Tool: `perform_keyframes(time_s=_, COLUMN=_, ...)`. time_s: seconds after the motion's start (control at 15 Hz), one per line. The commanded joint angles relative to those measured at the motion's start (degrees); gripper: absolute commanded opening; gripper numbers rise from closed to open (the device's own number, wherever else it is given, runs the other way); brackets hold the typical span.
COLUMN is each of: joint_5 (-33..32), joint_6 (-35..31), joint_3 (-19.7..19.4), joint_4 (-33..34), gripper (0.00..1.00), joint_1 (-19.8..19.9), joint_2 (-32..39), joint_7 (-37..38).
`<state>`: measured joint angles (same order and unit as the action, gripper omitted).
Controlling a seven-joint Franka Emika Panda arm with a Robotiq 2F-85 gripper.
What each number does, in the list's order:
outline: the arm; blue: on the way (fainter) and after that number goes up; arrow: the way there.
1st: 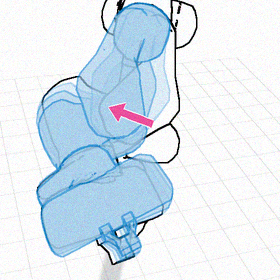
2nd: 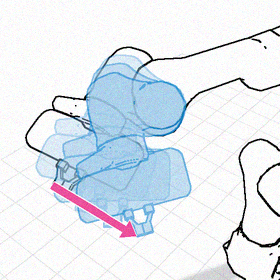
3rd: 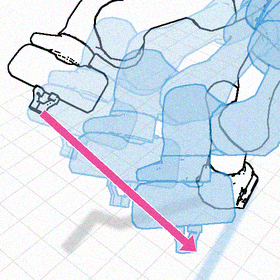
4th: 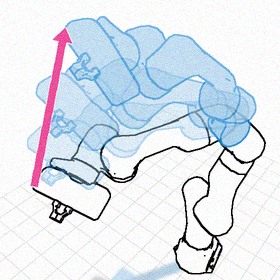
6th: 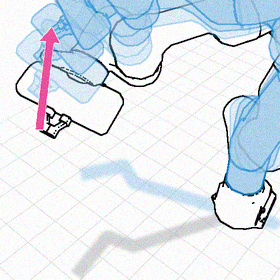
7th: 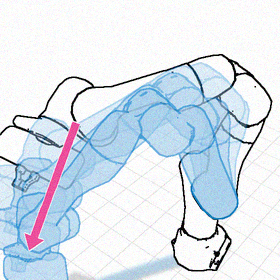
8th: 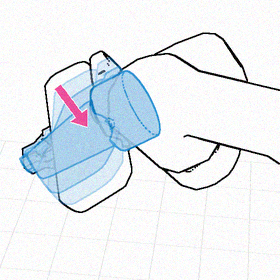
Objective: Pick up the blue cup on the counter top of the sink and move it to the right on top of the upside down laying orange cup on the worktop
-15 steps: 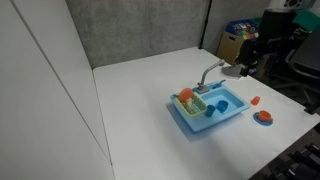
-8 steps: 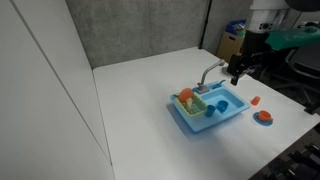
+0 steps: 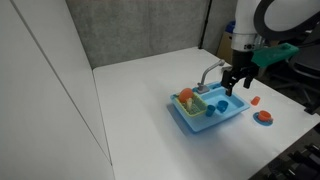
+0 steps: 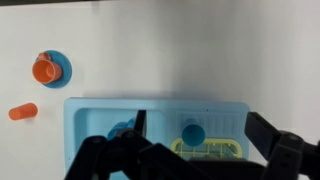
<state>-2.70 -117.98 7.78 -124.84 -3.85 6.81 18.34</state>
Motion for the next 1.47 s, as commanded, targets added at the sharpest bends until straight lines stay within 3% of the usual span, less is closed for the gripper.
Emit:
perform_keyframes(time_s=0.0, joint_5=0.4, joint_6=0.1, joint_3=-1.2, joint_4=0.4, gripper=1.0, joint_1=-1.1, joint_2=0.4, joint_7=-1.2)
perform_keyframes(time_s=0.27, joint_5=0.9, joint_6=-0.5, joint_3=-1.2, joint_4=0.9, gripper=1.0, joint_1=-1.2, joint_2=0.9, joint_7=-3.3)
perform_keyframes(time_s=0.93, joint_5=-0.9, joint_6=-16.5, joint_3=-2.3, joint_4=-2.5, gripper=1.0, joint_1=-2.4, joint_2=5.1, joint_7=-2.9)
perform_keyframes(time_s=1.4, joint_5=-2.7, joint_6=-19.2, joint_3=-4.3, joint_4=-0.1, gripper=1.0, joint_1=-3.2, joint_2=11.6, joint_7=-2.7)
